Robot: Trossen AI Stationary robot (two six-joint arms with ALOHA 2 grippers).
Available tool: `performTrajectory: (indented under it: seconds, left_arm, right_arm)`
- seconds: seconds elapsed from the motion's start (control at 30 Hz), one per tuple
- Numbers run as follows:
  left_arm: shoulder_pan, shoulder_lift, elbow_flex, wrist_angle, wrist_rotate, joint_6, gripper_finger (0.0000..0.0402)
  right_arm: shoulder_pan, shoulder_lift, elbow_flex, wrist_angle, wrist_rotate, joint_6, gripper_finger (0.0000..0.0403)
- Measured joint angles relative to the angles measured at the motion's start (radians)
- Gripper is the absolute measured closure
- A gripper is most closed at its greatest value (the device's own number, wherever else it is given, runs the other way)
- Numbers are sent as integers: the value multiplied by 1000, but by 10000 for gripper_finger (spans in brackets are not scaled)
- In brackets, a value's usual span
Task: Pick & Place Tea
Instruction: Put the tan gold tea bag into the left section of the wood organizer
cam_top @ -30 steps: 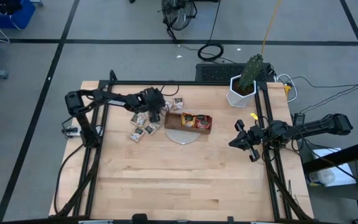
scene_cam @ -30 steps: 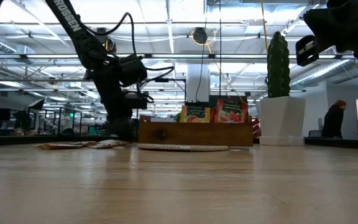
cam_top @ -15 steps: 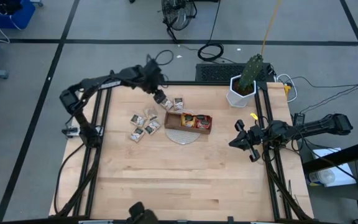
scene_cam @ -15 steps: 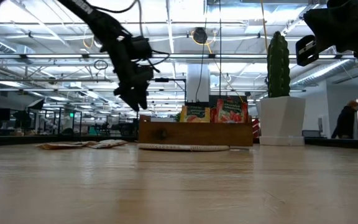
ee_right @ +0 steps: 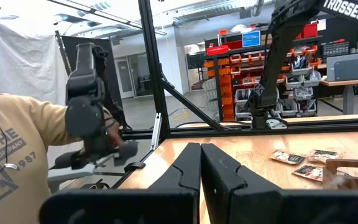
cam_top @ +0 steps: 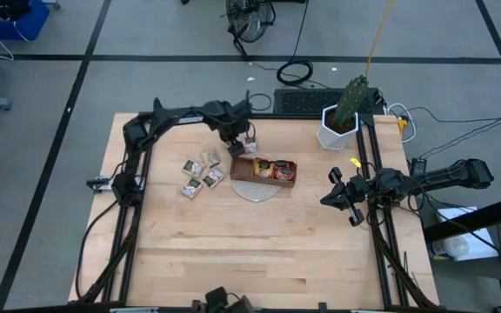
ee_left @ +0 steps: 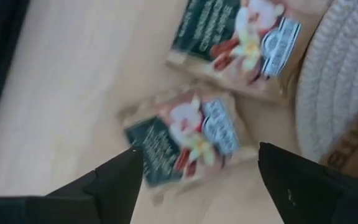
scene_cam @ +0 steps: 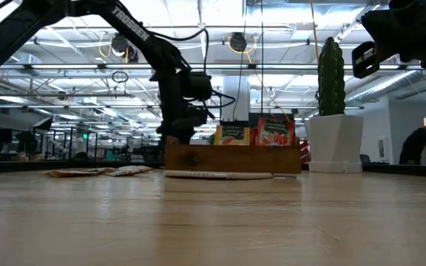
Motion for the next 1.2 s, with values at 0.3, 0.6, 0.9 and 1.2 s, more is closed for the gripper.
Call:
performTrajectory:
  seconds: [0.3, 0.6, 0.9, 1.2]
  left_arm:
    - [-22, 84, 7, 26, -51, -51, 110]
    - [-2, 75, 2, -41, -50, -48, 129]
    - [38, 73, -9, -60, -113, -40, 173]
    - [47, 74, -10, -82, -116, -25, 263]
  right_arm:
    - [0, 0, 0, 0, 0, 0, 403]
    - [0, 0, 0, 0, 0, 0, 403]
    - [0, 0, 0, 0, 0, 0, 403]
    - [0, 0, 0, 0, 0, 0, 403]
